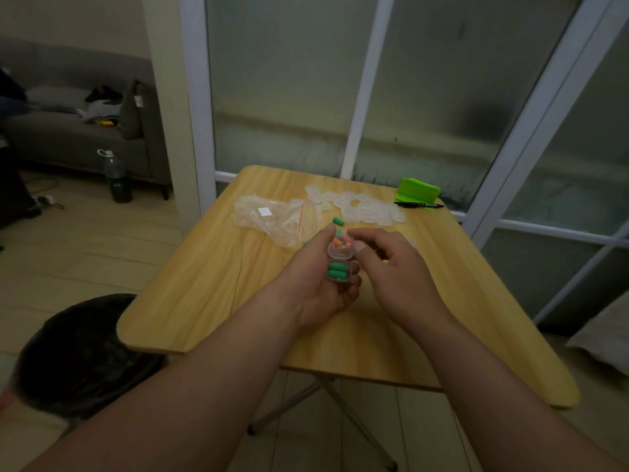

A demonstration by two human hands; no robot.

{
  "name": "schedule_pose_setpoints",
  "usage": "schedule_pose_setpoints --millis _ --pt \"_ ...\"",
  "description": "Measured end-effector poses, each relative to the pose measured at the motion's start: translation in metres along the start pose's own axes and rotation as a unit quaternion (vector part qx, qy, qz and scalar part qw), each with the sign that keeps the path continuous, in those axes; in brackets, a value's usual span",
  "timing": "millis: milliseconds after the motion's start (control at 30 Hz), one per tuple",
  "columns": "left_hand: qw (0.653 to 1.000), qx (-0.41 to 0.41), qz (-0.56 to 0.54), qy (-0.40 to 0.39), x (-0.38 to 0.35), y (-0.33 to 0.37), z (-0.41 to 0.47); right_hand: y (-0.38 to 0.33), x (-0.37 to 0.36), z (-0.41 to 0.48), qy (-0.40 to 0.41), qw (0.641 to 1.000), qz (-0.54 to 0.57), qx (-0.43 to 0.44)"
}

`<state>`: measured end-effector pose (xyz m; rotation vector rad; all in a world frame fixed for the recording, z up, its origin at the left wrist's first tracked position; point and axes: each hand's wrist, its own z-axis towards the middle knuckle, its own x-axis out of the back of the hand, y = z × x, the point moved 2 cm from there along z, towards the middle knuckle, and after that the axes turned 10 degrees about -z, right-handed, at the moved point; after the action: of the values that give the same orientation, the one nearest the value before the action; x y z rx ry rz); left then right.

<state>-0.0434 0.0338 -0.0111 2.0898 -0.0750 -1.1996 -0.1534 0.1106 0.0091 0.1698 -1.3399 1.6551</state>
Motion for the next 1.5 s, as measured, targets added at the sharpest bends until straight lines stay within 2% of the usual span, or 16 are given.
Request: schedule_pose_setpoints --millis 133,333,600,800,1033,1400,1500 --pt "0.999 0.004 -0.034 0.005 0.002 0.005 -0.001 -0.001 0.003 -0.003 0.001 1.0 -0.005 0.031" --pt "0.998 0.011 -0.06 -0.014 -0.003 0.006 -0.001 -0.001 -0.004 -0.012 -0.069 0.991 -0.088 0.077" --pt "0.998 -0.023 0.031 -0.055 -0.005 0.0 -0.006 0.009 0.011 -0.008 -0.069 0.996 -0.037 0.043" --pt "0.999 -0.043 0.028 -0.015 -0.007 -0.002 -0.005 0.02 0.015 -0.01 -0.068 0.994 -0.07 0.039" --pt "0.997 -0.063 0.036 -0.01 -0.016 -0.007 -0.004 0.022 0.015 -0.015 -0.045 0.991 -0.117 0.054" --pt "0.982 -0.089 0.164 -0.015 -0.028 -0.023 0.002 0.029 0.032 -0.019 -0.027 0.985 -0.159 0.061" --pt "0.972 -0.133 0.195 -0.003 -0.033 -0.02 0.004 0.046 0.043 -0.014 -0.007 0.985 -0.171 0.019"
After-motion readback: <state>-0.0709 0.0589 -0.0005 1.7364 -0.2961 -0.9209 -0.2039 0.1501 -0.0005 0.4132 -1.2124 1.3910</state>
